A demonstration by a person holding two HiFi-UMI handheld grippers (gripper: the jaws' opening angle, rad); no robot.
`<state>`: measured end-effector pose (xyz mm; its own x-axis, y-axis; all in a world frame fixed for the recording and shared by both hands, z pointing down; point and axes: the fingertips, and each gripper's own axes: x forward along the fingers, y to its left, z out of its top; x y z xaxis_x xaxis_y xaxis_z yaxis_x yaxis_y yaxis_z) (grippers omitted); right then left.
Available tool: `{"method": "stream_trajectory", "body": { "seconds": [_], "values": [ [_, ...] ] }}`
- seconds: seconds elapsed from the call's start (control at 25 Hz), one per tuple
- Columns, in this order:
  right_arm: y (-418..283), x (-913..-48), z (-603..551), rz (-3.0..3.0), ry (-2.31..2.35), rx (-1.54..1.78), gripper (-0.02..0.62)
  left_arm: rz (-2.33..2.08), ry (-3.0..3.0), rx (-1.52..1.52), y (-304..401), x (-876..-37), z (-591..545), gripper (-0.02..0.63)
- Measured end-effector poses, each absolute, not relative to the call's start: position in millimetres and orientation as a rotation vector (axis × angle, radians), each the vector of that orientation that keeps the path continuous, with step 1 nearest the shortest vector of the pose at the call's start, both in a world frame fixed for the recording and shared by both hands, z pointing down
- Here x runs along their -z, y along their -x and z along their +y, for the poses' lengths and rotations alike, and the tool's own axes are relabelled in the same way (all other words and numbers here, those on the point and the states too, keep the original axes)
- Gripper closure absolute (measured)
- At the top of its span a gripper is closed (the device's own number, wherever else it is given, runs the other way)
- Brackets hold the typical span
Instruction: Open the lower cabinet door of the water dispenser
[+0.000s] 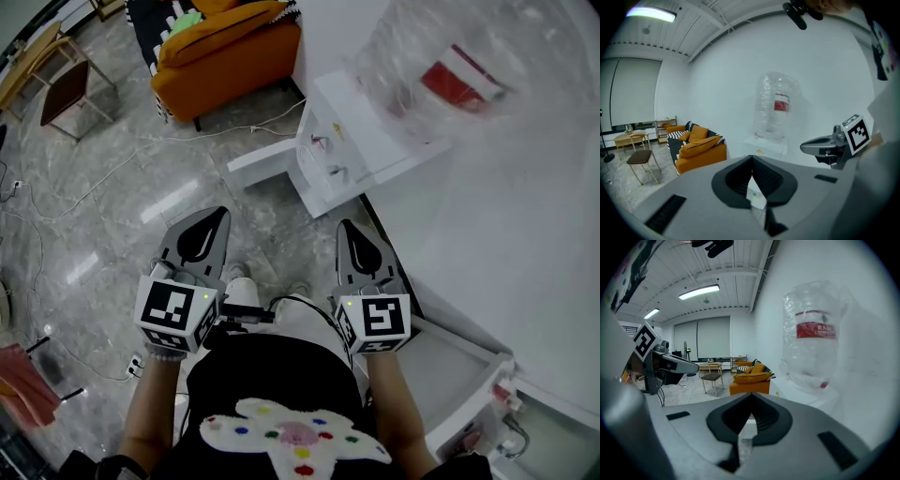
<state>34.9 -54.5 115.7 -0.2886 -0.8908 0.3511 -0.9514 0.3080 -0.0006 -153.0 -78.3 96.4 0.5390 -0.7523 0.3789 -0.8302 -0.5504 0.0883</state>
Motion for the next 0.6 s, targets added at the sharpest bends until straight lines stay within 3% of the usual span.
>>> {"method": "stream_trajectory", "body": {
  "seconds": [0.6],
  "values": [
    [-40.0, -109.1, -53.7, -2.306, -1.66, -0.332, 0.591, -1.343, -2.53, -0.488, 153.8, -101.7, -77.0, 0.594]
  ]
}}
